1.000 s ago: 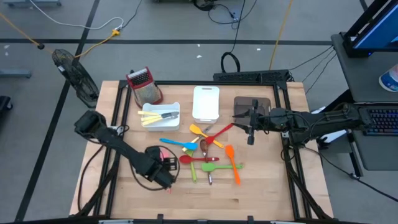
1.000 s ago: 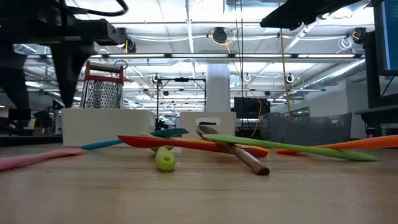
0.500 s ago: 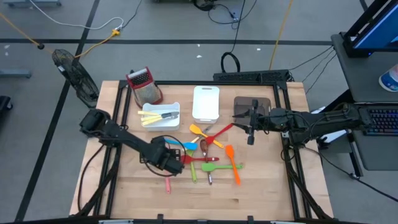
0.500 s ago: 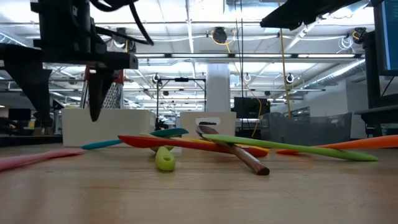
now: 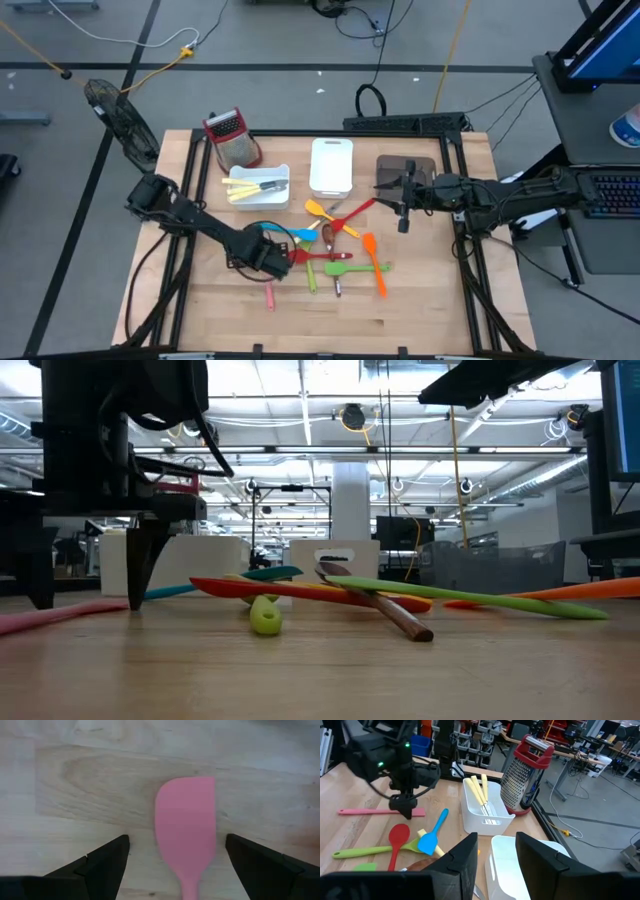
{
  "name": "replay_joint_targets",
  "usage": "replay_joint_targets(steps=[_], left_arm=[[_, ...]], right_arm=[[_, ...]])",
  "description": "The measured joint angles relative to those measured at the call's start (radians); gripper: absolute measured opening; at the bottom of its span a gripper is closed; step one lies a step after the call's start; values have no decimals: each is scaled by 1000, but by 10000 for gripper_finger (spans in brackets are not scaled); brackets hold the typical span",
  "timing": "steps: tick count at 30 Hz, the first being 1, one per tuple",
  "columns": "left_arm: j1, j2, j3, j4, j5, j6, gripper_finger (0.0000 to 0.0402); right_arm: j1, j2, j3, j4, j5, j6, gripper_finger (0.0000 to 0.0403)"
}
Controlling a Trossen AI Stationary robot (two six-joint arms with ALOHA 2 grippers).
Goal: Pick & Place Kitchen Items
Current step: Put the pink spatula into the black bin
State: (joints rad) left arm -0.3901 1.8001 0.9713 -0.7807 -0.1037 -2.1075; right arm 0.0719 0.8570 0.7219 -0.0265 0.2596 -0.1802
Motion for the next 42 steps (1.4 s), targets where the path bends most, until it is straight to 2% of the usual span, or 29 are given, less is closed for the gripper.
replay_joint_targets(steps=[5, 8, 22, 32, 36, 42], left_arm=[[15, -5, -30, 25, 22, 10, 333], [21, -6, -30, 24, 26, 28, 307], [-25, -5, -22, 1, -73, 35, 70], [-93, -46, -15, -19, -136, -25, 69], [-118, -137, -17, -31, -189, -48, 69], [-135, -312, -15, -36, -346, -15, 68]], right_arm=[[0, 0, 0, 0, 0, 0, 130], [0, 0, 0, 0, 0, 0, 130], [0, 0, 0, 0, 0, 0, 130], [0, 0, 0, 0, 0, 0, 130], [0, 0, 0, 0, 0, 0, 130], [0, 0, 0, 0, 0, 0, 130]])
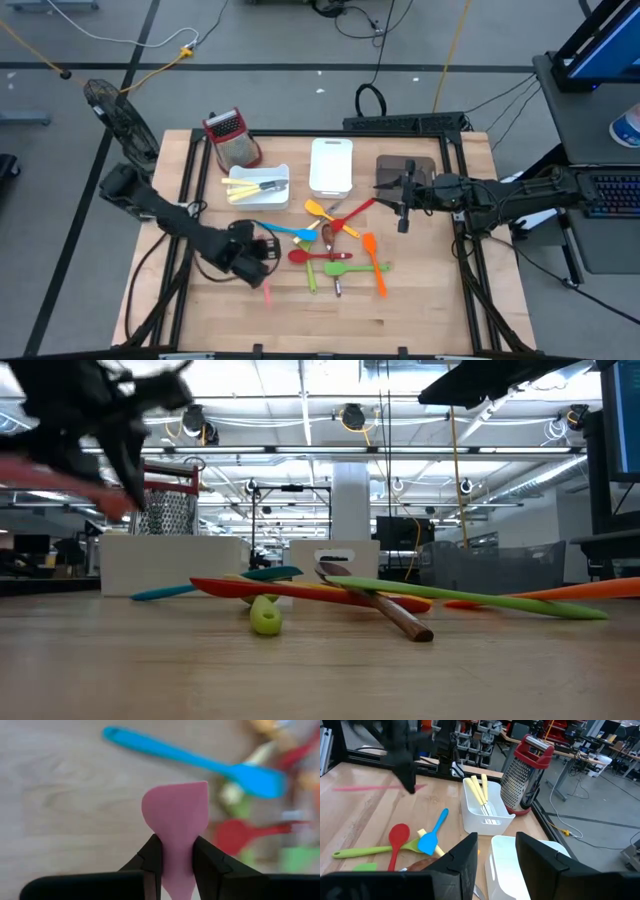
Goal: Pick & Place Kitchen Items
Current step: Put the pink spatula into the black bin
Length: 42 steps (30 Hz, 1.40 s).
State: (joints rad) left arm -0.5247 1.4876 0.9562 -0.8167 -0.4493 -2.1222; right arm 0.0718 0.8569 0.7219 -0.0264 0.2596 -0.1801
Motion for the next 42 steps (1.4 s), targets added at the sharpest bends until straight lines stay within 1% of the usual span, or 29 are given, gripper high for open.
replay_joint_targets(steps=[4, 8, 12, 15, 18, 21, 25, 28, 32, 34, 37, 39, 42], left_arm=[[4, -110, 1, 36, -106, 88, 68], [26, -185, 2, 155, -222, 238, 68], [73, -215, 3, 352, -285, 456, 68], [116, -213, 3, 541, -286, 659, 68], [165, -211, 3, 747, -235, 862, 68], [217, -209, 3, 907, -180, 1027, 68], [293, -211, 3, 1056, -120, 1160, 68], [364, -210, 3, 1096, -59, 1206, 68], [472, -210, 3, 1109, 32, 1220, 68], [527, -208, 3, 1121, 93, 1229, 68], [605, -183, 4, 1191, 189, 1230, 68], [647, -152, 4, 1272, 253, 1229, 68], [695, -93, 5, 1385, 337, 1220, 68]], right_arm=[[0, 0, 0, 0, 0, 0, 130], [0, 0, 0, 0, 0, 0, 130], [0, 0, 0, 0, 0, 0, 130], [0, 0, 0, 0, 0, 0, 130], [0, 0, 0, 0, 0, 0, 130], [0, 0, 0, 1, 0, 0, 130], [0, 0, 0, 7, 0, 31, 130], [0, 0, 0, 36, -1, 84, 130], [0, 0, 0, 109, -10, 186, 130], [-4, 0, 0, 147, -47, 244, 130], [-28, 10, 0, 194, -128, 348, 130], [-56, 34, 0, 217, -161, 412, 130], [-102, 84, 0, 266, -248, 461, 130]])
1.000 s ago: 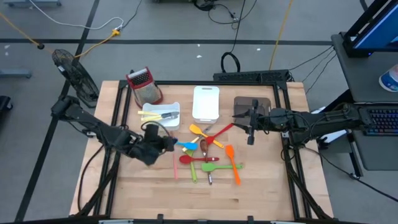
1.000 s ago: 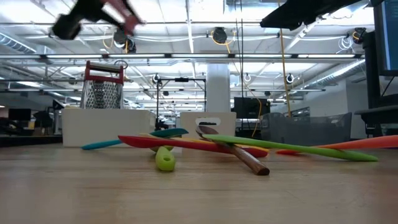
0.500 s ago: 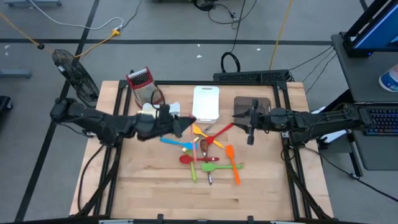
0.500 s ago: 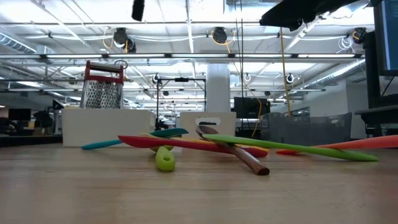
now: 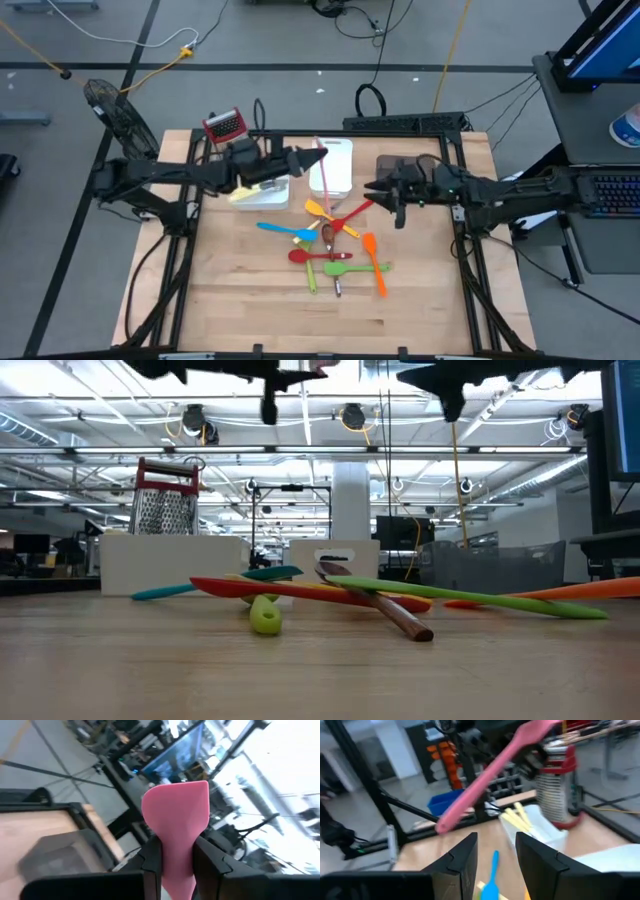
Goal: Pick & Place Kitchen Items
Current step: Put the pink spatula into the black bin
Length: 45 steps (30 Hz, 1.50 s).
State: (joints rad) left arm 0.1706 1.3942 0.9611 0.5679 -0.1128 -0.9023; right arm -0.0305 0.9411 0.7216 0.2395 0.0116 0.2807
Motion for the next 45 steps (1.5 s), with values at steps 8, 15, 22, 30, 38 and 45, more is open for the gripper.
replay_joint_targets(steps=[8, 15, 22, 30, 38, 45], left_arm=[[56, 138, 0, 252, 171, -42, 68], [52, 195, 0, 415, 249, -18, 68], [52, 204, 0, 442, 280, 18, 68], [52, 204, 0, 496, 298, 44, 68], [54, 204, 0, 492, 269, 74, 68], [57, 205, 30, 473, 251, 102, 68]], right_arm=[[-107, 124, 0, 153, -173, 130, 137], [-170, 217, 0, 298, -325, 249, 201], [-186, 308, 0, 494, -437, 358, 266], [-186, 388, 1, 605, -467, 418, 288], [-184, 451, 1, 751, -512, 481, 284], [-184, 471, 29, 754, -562, 506, 282]])
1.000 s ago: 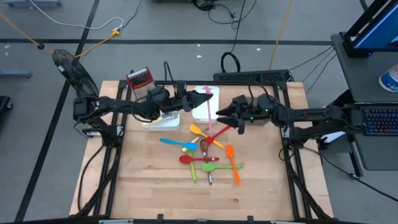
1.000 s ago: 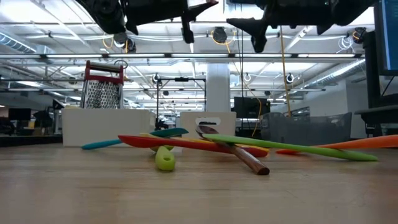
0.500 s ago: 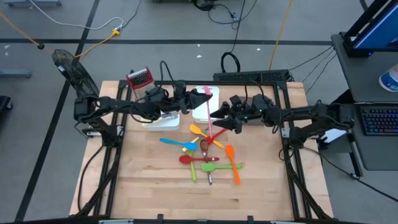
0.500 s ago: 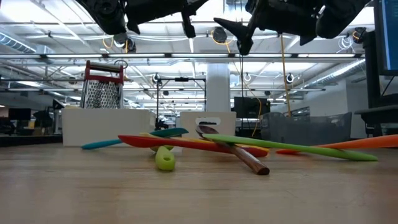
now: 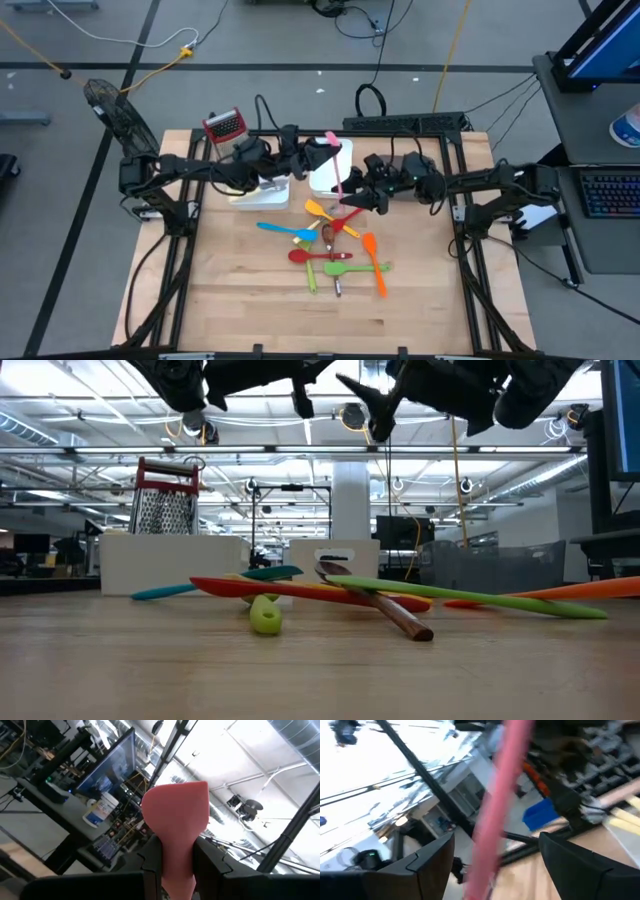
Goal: Pick & Place Kitchen Items
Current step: Put the pink spatula into the black bin
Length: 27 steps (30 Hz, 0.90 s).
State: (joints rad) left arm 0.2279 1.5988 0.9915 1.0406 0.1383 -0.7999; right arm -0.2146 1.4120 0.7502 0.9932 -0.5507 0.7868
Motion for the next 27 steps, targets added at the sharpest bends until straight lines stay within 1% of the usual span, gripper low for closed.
replay_joint_targets(steps=[2, 5, 9, 13, 17, 25, 27], left_arm=[[0, 6, 12, -18, 6, 14, 68], [4, 8, 18, -24, 43, 12, 68], [8, 6, 20, -35, 49, -3, 68], [8, 7, 20, -36, 45, -6, 68], [7, 7, 20, -37, 37, -6, 68], [7, 7, 19, -35, 36, -4, 68], [7, 7, 19, -35, 37, 4, 65]], right_arm=[[0, -3, 16, 4, -26, 1, 276], [0, -1, 20, -4, -53, 1, 259], [0, -2, 21, -2, -57, 39, 226], [0, -1, 21, -23, -57, 31, 191], [0, -1, 21, -27, -57, 37, 153], [0, -2, 21, -72, -55, 14, 60], [0, -1, 21, -78, -55, 14, 43]])
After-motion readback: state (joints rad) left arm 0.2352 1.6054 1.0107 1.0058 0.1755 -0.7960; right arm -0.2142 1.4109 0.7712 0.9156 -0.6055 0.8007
